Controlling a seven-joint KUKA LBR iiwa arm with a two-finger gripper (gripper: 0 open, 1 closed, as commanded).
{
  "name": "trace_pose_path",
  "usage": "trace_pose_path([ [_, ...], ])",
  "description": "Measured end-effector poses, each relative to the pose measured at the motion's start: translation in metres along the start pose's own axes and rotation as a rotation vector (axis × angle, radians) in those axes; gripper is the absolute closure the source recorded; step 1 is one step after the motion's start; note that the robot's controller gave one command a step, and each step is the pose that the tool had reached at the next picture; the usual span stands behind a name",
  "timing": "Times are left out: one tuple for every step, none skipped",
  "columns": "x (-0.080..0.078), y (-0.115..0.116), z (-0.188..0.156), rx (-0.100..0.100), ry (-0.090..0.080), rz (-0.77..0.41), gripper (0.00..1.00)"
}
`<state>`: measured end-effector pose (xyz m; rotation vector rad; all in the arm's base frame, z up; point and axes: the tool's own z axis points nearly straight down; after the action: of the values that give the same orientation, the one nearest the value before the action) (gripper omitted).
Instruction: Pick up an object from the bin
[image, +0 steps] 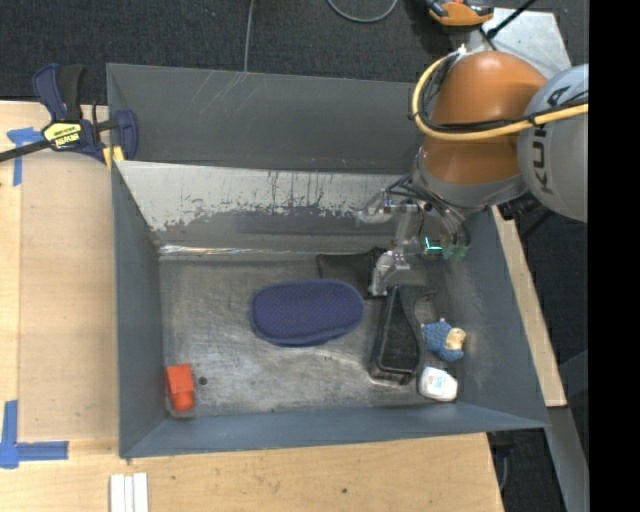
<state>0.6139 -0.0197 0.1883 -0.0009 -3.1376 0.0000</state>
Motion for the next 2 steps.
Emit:
trace_pose_path([
  [0.0009,-0.0004,0.1012,0.002,-0.016,-0.084,0.0],
  [0.0026,-0.0005,0.1028,0.002,-0.006,-0.084,1.0],
])
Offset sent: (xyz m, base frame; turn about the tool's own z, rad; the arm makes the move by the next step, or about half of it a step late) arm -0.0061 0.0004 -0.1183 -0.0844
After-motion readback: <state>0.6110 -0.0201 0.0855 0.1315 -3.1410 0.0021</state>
